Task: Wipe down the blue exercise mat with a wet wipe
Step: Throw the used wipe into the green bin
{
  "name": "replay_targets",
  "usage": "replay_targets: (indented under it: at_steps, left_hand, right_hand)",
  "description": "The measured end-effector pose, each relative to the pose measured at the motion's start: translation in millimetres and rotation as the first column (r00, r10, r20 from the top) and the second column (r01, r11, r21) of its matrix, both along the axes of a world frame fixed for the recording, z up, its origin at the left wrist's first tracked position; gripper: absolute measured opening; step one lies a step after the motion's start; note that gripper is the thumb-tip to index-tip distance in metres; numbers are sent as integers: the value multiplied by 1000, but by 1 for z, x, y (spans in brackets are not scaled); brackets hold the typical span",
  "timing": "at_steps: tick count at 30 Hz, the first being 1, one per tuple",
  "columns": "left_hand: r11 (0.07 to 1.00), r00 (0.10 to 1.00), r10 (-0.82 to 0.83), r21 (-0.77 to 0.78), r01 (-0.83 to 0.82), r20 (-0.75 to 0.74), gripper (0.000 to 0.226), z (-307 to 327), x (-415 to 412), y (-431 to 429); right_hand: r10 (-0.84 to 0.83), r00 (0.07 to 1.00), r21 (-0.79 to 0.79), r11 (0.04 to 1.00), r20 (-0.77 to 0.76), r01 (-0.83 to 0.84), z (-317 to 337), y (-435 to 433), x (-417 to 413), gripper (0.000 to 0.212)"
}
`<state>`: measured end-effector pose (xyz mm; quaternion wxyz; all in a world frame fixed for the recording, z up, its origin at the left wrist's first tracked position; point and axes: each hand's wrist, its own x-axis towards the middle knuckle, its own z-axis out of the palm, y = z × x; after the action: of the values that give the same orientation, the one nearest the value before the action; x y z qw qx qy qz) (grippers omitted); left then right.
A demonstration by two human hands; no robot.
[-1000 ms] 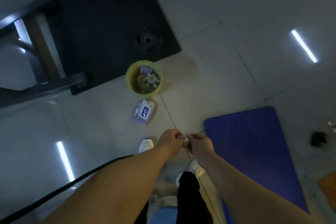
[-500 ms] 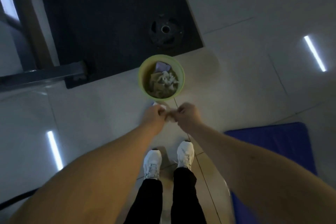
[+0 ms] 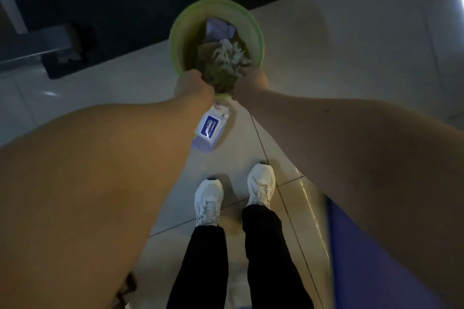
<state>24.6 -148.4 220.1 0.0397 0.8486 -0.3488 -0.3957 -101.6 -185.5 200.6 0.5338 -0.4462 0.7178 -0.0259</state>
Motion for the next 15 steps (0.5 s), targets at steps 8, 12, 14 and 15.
replay_targets:
  at_steps: [8, 12, 14, 15]
  left_hand:
    - [983, 985, -164, 69, 168, -61, 26, 75, -51, 5]
    - [960, 956, -259, 75, 271, -137, 25, 148, -107, 15]
    - [939, 932, -325, 63, 338, -158, 27, 184, -133, 25]
    - [928, 921, -355, 61, 368, -159, 27, 199, -143, 31]
  right_hand:
    - [-190, 980, 165, 970, 50, 180, 63, 34, -49, 34]
    - [-367, 930, 197, 912, 3, 360, 132, 57, -93, 21]
    - [-357, 934, 213, 911, -25, 354, 170, 74, -117, 20]
    - [-379, 924, 213, 900, -46, 380, 191, 83, -128, 23]
